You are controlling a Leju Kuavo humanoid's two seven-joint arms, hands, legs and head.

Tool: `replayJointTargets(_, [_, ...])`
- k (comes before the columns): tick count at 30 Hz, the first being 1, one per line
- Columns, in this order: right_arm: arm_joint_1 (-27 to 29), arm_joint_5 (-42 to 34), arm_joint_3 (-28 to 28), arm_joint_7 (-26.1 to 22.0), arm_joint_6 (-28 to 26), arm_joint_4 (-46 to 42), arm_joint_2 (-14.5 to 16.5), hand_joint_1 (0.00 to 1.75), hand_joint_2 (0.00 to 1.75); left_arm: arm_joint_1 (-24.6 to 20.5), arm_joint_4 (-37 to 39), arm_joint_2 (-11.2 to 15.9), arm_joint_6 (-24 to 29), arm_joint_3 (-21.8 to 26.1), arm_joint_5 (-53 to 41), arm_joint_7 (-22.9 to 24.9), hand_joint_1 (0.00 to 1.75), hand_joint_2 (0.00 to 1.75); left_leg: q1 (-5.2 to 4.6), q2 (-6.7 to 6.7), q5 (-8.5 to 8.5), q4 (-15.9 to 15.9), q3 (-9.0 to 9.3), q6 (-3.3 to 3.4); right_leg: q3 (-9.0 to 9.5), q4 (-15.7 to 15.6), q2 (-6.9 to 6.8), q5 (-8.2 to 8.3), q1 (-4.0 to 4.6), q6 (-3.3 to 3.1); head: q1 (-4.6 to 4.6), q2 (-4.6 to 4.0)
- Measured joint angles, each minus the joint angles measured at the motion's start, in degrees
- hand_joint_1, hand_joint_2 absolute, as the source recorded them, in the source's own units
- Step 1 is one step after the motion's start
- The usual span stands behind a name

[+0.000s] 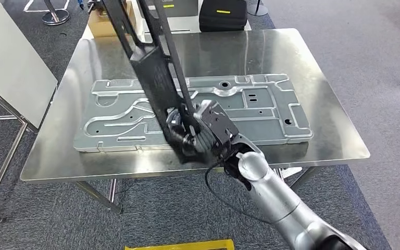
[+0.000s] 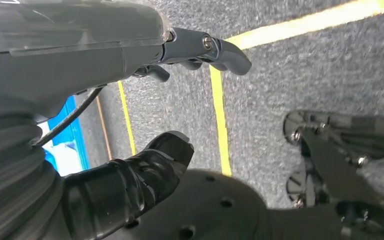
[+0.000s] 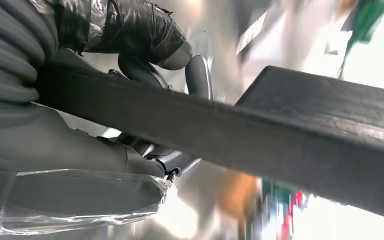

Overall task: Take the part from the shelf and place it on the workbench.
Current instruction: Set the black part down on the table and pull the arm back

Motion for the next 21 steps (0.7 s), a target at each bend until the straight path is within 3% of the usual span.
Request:
replayJointTargets(2, [-3.4, 5.9, -0.6, -0.4, -4.2, 2.9, 1.0, 1.75, 1.75, 0.0, 0.0, 0.0, -0.4, -0.2, -0.4, 0.1, 0.00, 1.75, 0.13, -0.24, -2.48, 4.1, -1.82, -0.44, 0.27, -0.5, 0.03, 0.33, -0.27, -0.77, -0.03, 0.00])
replayJointTargets(4, [-5.8, 8.7, -0.8, -0.7, -6.3, 5.1, 1.7, 1.75, 1.75, 0.0, 0.0, 0.0, -0.6, -0.4, -0.6, 0.1, 0.00, 1.75, 0.15, -0.38, -5.91, 11.8, -5.57, -0.74, 0.25, -0.5, 0.09, 0.34, -0.11, -1.09, -0.04, 0.00])
replayJointTargets(5, [-6.5, 9.3, -0.9, -0.8, -6.6, 6.0, 2.0, 1.75, 1.75, 0.0, 0.0, 0.0, -0.6, -0.5, -0.6, 0.1, 0.00, 1.75, 0.16, -0.38, -6.78, 15.0, -7.25, -0.83, 0.26, -0.5, 0.14, 0.31, -0.03, -1.14, -0.04, 0.00])
replayJointTargets(6, [-6.9, 9.6, -0.9, -0.8, -6.8, 6.8, 2.1, 1.75, 1.75, 0.0, 0.0, 0.0, -0.6, -0.7, -0.6, 0.1, 0.00, 1.75, 0.15, -0.38, -6.52, 16.3, -8.12, -0.85, 0.28, -0.4, 0.22, 0.25, 0.05, -1.18, -0.04, 0.00])
replayJointTargets(7, [-7.2, 10.2, -0.9, -0.8, -7.3, 7.4, 2.4, 1.75, 1.75, 0.0, 0.0, 0.0, -0.6, -0.8, -0.7, 0.1, 0.00, 1.75, 0.15, -0.38, -5.06, 15.2, -7.85, -0.78, 0.32, -0.3, 0.37, 0.16, 0.10, -1.18, -0.04, 0.00])
replayJointTargets(9, [-7.6, 13.4, -0.9, -0.7, -9.6, 8.3, 2.9, 1.75, 1.75, 0.0, 0.0, 0.1, -0.6, -1.0, -0.9, 0.2, 0.00, 1.75, 0.14, -0.49, -0.68, 7.7, -4.79, -0.38, 0.37, 0.0, 0.70, -0.10, 0.15, -0.98, -0.04, 0.00])
replayJointTargets(11, [-8.3, 20.2, -0.9, -0.4, -14.4, 8.9, 3.2, 1.75, 1.75, -0.1, 0.0, 0.1, -0.6, -1.2, -1.5, 0.4, 0.00, 1.75, -0.02, -0.72, 1.58, 1.5, -2.12, 0.07, 0.10, 0.4, 0.90, -0.30, 0.38, -0.54, -0.05, 0.00])
replayJointTargets(14, [-9.1, 35.7, -0.6, 1.7, -23.3, 9.6, 3.3, 1.75, 1.75, -0.4, 0.0, 0.2, -0.7, -1.8, -2.6, 1.2, 0.00, 1.75, -0.14, -0.86, 1.76, 0.1, -1.64, 0.62, -0.13, 0.4, 0.91, -0.25, 0.55, 0.18, -0.02, 0.00])
replayJointTargets(16, [-9.4, 46.4, 0.2, 3.7, -27.9, 10.5, 3.3, 1.75, 1.75, -0.6, 0.0, 0.2, -0.8, -2.4, -3.2, 2.0, 0.00, 1.75, 0.11, -0.74, 2.00, -0.3, -1.46, 1.21, -0.61, 1.7, 0.75, -1.28, 0.47, 0.78, -0.01, 0.00])
replayJointTargets(17, [-9.7, 50.8, 0.8, 4.6, -29.4, 11.2, 3.3, 1.75, 1.75, -0.7, -0.1, 0.2, -1.0, -2.6, -3.5, 2.3, 0.00, 1.75, 0.25, -0.64, 2.12, -0.5, -1.38, 1.52, -1.59, 3.9, 0.66, -2.63, 0.42, 1.08, 0.01, 0.00])
replayJointTargets(19, [-10.3, 58.3, 2.1, 6.2, -31.2, 13.5, 3.4, 1.75, 1.75, -1.1, -0.1, 0.2, -1.3, -2.8, -4.0, 2.9, 0.00, 1.75, 0.23, -0.49, 2.11, -0.6, -1.37, 1.82, -5.06, 11.3, 0.53, -6.26, 0.18, 1.47, 0.01, 0.00])
replayJointTargets(21, [-10.7, 64.3, 3.6, 7.8, -32.1, 16.6, 3.6, 1.75, 1.75, -1.5, -0.1, 0.2, -1.5, -3.1, -4.3, 3.4, 0.00, 1.75, 0.23, -0.48, 2.09, -0.6, -1.34, 1.86, -7.83, 16.7, 0.48, -7.61, -0.07, 1.68, 0.02, 0.00])
